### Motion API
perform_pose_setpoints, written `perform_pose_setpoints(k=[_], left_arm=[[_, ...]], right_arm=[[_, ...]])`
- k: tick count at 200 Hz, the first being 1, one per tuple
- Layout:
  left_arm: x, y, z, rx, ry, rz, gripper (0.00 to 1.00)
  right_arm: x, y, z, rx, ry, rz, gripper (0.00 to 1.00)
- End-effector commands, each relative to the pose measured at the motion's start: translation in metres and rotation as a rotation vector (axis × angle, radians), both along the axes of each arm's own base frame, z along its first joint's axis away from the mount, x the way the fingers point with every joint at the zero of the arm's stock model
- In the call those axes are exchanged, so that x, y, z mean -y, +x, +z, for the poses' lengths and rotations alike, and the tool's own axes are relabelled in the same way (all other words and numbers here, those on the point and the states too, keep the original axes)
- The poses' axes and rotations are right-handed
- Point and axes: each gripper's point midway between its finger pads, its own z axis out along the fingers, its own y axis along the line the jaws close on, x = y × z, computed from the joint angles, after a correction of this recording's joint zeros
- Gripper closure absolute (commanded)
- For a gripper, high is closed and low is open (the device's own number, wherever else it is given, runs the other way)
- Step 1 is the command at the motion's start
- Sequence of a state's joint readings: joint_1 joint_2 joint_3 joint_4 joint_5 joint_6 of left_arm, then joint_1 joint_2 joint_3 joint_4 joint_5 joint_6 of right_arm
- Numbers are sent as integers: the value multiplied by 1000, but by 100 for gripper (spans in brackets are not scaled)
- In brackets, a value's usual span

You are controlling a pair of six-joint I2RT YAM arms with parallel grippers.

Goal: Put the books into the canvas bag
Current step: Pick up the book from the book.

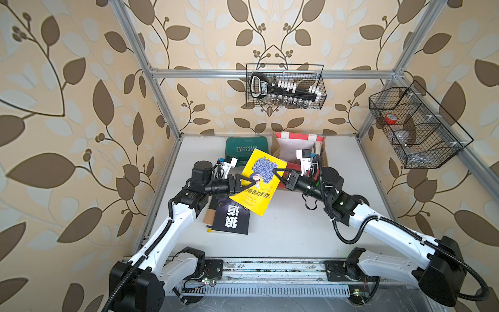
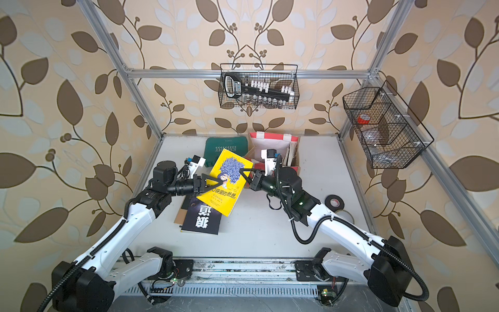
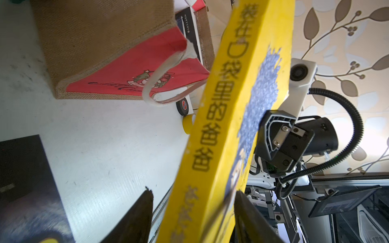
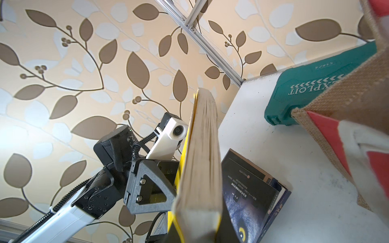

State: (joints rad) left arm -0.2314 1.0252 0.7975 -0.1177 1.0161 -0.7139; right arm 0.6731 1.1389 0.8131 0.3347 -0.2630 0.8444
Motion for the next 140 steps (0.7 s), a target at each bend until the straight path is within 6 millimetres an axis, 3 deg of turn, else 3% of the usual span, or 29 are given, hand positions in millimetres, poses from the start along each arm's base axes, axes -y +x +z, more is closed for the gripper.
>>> perform_pose_setpoints(k=[1, 25, 48, 58, 84, 140], left_arm=[[4, -17, 32, 101, -30, -96, 95], [5, -32, 41, 138, -29, -162, 93], [5, -45, 49, 175, -30, -216, 94], [5, -49, 50, 187, -27, -221, 100], [5, -51, 50, 196, -28, -223, 100], [6, -59, 58, 230, -49, -252, 100]], right_arm=[[14, -8, 35, 123, 48, 111, 84], [19, -22, 33, 130, 37, 329, 57], [27, -31, 30, 137, 26, 428, 41], [28, -34, 29, 140, 17, 459, 38], [26, -44, 23, 137, -14, 532, 31], [27, -49, -12, 78, -121, 562, 24]])
